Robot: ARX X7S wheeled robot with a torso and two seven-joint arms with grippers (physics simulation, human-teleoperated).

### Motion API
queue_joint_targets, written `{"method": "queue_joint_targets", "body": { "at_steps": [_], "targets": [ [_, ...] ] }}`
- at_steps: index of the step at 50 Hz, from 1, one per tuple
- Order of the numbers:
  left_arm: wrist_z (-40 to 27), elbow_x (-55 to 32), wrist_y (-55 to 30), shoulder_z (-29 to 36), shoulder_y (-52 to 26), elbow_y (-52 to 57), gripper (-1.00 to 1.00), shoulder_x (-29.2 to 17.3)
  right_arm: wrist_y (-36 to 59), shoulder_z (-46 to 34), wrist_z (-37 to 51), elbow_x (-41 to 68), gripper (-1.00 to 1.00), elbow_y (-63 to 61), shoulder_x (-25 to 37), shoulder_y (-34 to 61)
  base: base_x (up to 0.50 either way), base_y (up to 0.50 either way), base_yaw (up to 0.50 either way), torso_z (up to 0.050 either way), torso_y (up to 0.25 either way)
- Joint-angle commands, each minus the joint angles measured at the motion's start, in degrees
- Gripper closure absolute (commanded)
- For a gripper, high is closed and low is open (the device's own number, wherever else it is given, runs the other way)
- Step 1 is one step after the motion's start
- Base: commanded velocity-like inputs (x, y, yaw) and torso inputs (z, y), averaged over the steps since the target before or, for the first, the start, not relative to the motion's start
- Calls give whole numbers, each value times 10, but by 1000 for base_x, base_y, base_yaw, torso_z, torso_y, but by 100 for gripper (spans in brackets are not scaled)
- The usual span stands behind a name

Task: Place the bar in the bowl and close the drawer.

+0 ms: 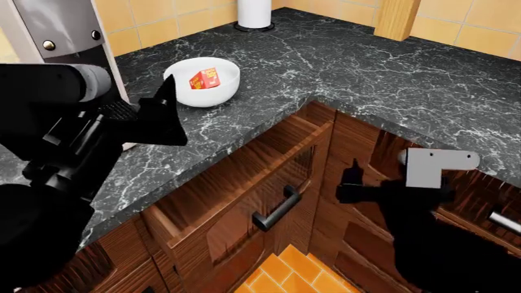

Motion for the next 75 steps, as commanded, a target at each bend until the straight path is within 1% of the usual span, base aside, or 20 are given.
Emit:
{"method": "queue_joint_targets", "body": {
  "at_steps": [1, 2, 3, 4, 7, 9, 16, 18, 20, 26, 42, 48, 62, 66, 75],
  "targets": [
    [35, -4, -7, 46, -33, -32, -100, 38, -5, 28, 109, -29, -100, -226, 188, 39, 0, 0, 0, 0, 0],
    [40, -6, -6, 49, -35, -36, -100, 42, -3, 32, 113, -28, -100, -238, 201, 44, 0, 0, 0, 0, 0],
    [59, -9, 15, 42, -28, -42, -100, 58, 1, 38, 118, -28, -100, -253, 218, 52, 0, 0, 0, 0, 0],
    [70, -13, 19, 43, -29, -47, -100, 65, 4, 42, 122, -26, -100, -265, 231, 59, 0, 0, 0, 0, 0],
    [99, -9, 24, 59, -33, -54, -100, 79, 17, 58, 132, -20, -100, -298, 272, 79, 0, 0, 0, 0, 0],
    [105, -11, 17, 74, -35, -53, -100, 87, 24, 69, 136, -12, -100, -313, 295, 92, 0, 0, 0, 0, 0],
    [126, -6, 21, 106, -29, -66, -100, 119, 40, 93, 136, 16, -100, -324, 336, 119, 0, 0, 0, 0, 0],
    [129, -1, 23, 115, -23, -72, -100, 129, 43, 97, 136, 19, -100, -325, 340, 123, 0, 0, 0, 0, 0],
    [120, -19, 16, 120, -18, -84, -100, 139, 46, 100, 136, 22, -100, -327, 343, 126, 0, 0, 0, 0, 0],
    [136, -6, 13, 154, -6, -86, -100, 159, 54, 108, 137, 28, -100, -333, 350, 133, 0, 0, 0, 0, 0],
    [198, 75, 38, 235, 18, -137, -100, 207, 39, 107, 141, 22, -100, -342, 359, 127, 0, 0, 0, 0, 0],
    [212, 88, 43, 259, 23, -177, -100, 231, 30, 103, 140, 19, -100, -341, 359, 120, 0, 0, 0, 0, 0],
    [290, 145, 82, 325, 28, -288, -100, 279, 3, 89, 137, 8, -100, -330, 349, 101, 0, 0, 0, 0, 0],
    [314, 172, 95, 351, 20, -326, -100, 294, 2, 88, 137, 8, -100, -329, 347, 100, 0, 0, 0, 0, 0],
    [362, 209, 124, 405, -6, -442, -100, 347, -4, 86, 136, 4, -100, -332, 353, 95, 0, 0, 0, 0, 0]
  ]
}}
